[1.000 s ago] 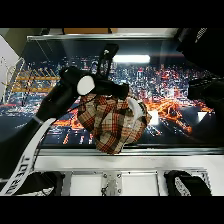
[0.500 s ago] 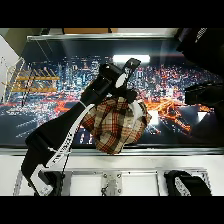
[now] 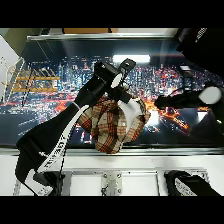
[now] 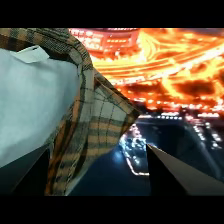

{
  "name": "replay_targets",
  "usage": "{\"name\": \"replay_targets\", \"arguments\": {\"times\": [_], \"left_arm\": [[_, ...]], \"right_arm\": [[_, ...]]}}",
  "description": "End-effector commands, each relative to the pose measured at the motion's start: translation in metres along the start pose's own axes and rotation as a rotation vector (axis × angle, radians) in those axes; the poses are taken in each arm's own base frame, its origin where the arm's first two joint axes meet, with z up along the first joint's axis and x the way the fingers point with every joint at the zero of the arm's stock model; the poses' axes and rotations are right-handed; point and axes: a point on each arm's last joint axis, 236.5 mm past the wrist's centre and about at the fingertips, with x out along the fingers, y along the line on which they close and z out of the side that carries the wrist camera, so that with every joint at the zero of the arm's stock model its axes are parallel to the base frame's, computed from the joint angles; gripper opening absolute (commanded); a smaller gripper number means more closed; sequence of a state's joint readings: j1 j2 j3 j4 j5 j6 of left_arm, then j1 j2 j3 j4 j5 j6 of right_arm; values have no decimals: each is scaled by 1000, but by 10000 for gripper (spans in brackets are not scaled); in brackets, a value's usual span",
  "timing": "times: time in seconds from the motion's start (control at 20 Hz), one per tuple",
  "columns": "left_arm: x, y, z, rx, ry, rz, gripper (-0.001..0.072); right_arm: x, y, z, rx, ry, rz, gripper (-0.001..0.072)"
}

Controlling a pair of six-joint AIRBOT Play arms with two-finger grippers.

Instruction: Fold the clothes and pants, and hang the long-sleeved shirts on hangers.

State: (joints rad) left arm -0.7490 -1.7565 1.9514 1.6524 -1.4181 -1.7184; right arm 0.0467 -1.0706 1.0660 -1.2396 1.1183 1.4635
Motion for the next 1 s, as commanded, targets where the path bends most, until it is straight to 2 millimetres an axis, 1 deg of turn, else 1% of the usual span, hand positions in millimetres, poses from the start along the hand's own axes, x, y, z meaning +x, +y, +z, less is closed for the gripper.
{"name": "replay_targets", "arguments": {"times": [0.0, 0.05, 0.15, 0.25, 0.35, 0.45, 0.5, 0.55, 0.6, 0.65, 0.7, 0.75, 0.8, 0.85, 0.9, 0.95], "left_arm": [[-5, 2, -2, 0, 1, 4, 29], [-5, 2, -2, 1, 1, 4, 29], [-5, 2, -1, 1, -1, 5, 29], [-5, 2, -1, 1, -4, 4, 29], [-5, 1, 2, 1, -13, 2, 29], [-5, 1, 2, 1, -15, 2, 30], [-6, 2, 2, 1, -13, 2, 29], [-6, 3, 0, 0, -6, 5, 30], [-6, 3, -2, 0, 3, 7, 29], [-9, 7, -2, -3, -2, 14, 29], [-20, 21, 4, -3, -34, 60, 29], [-40, 39, 13, -7, -86, 118, 29], [-75, 56, 28, -16, -175, 170, 29], [-116, 68, 45, -37, -285, 190, 29], [-163, 71, 60, -55, -413, 175, 29], [-220, 74, 71, -70, -569, 157, 29]], "right_arm": [[67, 12, -6, 144, 99, 78, 622], [81, 13, -11, 175, 133, 97, 585], [101, 17, -25, 225, 205, 131, 586], [108, 18, -40, 226, 273, 135, 585], [110, 25, -48, 202, 305, 143, 577], [112, 31, -52, 159, 316, 137, 395], [114, 31, -57, 111, 327, 112, 375], [115, 27, -61, 68, 336, 78, 278], [115, 19, -63, 28, 342, 38, 31], [112, 5, -62, 2, 337, -23, 36], [102, -10, -53, -19, 317, -95, 36], [83, -23, -36, -42, 272, -160, 36], [52, -28, -7, -78, 195, -208, 36], [17, -24, 24, -100, 95, -228, 35], [-21, -12, 55, -114, -24, -221, 35], [-87, 12, 95, -140, -217, -201, 35]]}}
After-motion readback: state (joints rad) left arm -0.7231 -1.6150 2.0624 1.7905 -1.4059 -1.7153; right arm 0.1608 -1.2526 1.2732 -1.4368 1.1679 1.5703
